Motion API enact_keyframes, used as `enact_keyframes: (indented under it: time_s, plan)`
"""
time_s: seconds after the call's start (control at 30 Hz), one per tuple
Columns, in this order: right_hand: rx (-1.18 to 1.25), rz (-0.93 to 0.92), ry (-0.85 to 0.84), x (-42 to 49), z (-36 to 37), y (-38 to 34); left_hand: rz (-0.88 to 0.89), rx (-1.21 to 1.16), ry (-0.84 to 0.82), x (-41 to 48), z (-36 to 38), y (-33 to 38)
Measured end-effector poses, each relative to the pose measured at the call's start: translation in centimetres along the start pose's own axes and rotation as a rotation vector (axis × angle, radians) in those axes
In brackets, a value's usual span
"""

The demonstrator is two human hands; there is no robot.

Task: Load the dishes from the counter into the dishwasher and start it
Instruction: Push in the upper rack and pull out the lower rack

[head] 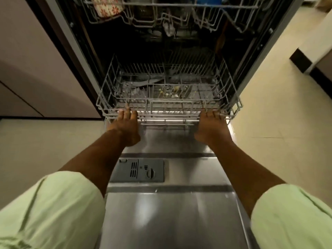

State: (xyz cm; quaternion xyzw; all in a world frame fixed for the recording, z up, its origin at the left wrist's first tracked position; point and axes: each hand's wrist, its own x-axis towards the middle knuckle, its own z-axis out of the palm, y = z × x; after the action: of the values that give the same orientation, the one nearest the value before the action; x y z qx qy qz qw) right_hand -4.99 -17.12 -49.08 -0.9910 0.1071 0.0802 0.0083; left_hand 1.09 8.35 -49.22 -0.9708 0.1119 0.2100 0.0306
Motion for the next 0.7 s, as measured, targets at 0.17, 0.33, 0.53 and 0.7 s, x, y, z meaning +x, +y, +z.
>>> enact_keyframes:
  time_s: [0.17, 0.33, 0.53, 0.7]
  plan:
    - [0.037, 0.019, -0.144, -3.2, -1.0, 0.2, -0.022, 0.011, -0.144, -3.6, 0.2, 0.7]
    - [0.058, 0.010, -0.227, -7.1, -1.2, 0.5, -0.035, 0.005, -0.215, -7.5, 1.4, 1.3]
    - [0.111, 0.021, -0.288, -12.2, -0.5, 0.7, -0.002, 0.012, -0.254, -12.4, 3.7, 1.1]
    - [0.092, 0.039, -0.437, -16.2, -1.5, 0.8, -0.022, -0.003, -0.359, -16.6, 3.9, 1.4]
